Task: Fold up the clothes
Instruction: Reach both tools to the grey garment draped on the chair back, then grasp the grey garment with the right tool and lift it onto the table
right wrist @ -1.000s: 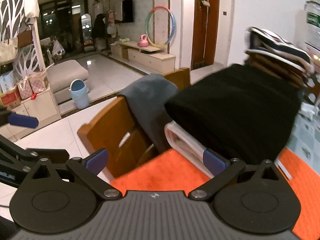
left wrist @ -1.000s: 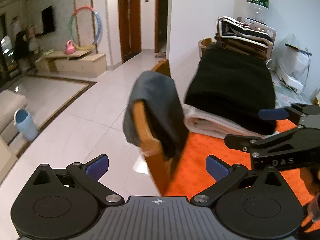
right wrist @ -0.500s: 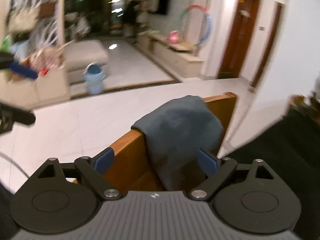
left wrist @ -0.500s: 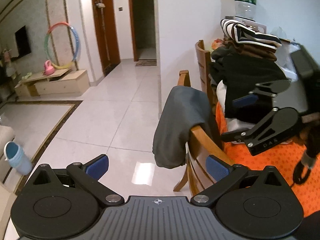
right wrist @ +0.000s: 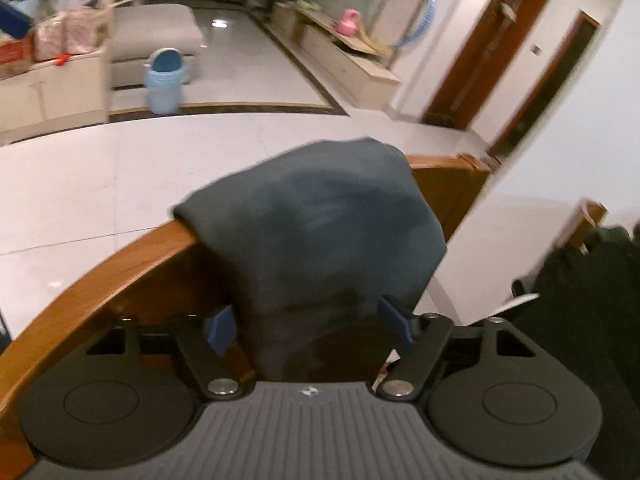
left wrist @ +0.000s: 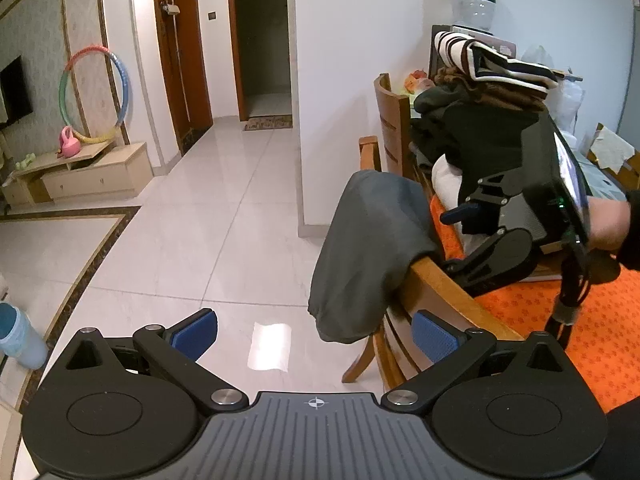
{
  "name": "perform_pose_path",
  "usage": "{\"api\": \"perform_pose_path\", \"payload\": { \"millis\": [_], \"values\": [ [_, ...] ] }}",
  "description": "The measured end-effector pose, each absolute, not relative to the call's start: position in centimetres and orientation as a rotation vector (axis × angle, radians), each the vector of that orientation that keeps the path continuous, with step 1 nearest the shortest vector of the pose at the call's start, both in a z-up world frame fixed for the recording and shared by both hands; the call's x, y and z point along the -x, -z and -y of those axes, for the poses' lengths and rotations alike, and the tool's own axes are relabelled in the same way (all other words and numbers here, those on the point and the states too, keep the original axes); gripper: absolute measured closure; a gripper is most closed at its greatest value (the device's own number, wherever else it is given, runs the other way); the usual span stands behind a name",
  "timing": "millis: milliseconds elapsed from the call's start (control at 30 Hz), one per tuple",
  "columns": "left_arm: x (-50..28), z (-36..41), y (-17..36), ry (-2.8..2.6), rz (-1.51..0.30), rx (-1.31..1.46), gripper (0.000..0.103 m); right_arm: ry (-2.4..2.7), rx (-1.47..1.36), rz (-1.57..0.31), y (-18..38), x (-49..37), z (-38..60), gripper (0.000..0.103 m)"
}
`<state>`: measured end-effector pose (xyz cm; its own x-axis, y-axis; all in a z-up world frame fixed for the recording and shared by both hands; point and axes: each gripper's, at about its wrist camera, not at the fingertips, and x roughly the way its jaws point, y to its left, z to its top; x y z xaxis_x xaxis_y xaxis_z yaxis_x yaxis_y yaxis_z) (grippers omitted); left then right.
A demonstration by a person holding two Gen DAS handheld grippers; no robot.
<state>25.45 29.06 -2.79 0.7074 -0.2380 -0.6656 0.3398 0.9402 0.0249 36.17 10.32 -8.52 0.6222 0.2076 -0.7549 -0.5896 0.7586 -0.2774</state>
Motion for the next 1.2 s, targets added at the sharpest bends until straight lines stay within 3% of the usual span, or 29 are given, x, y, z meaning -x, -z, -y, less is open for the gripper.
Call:
{"api": "perform_pose_path", "payload": {
  "millis": [233,267,300,367,667,1200],
  "values": [
    [-26.2,-29.2,3.3,0.328,-0.726,-0.135,0.000,-0.416,0.465,-0.776,10.3,-38.1,-10.6,0.061],
    [-26.3,-29.1,3.3,0.329,-0.725,-0.136,0.000,-0.416,0.450,-0.772,10.4,-38.2,-10.6,0.081],
    [-26.4,-29.0,3.4,0.331,-0.724,-0.138,0.000,-0.414,0.434,-0.762,10.3,-38.4,-10.6,0.089],
    [-26.5,-29.0,3.5,0.338,-0.723,-0.141,0.000,-0.384,0.411,-0.730,9.8,-38.3,-10.4,0.094],
    [-27.3,-28.0,3.8,0.376,-0.716,-0.135,0.000,-0.345,0.324,-0.510,2.5,-36.7,-8.7,0.097],
    [-25.9,-23.0,2.4,0.621,-0.603,-0.138,0.000,-0.200,-0.021,-0.270,-17.9,-26.7,2.3,0.097]
  ]
}}
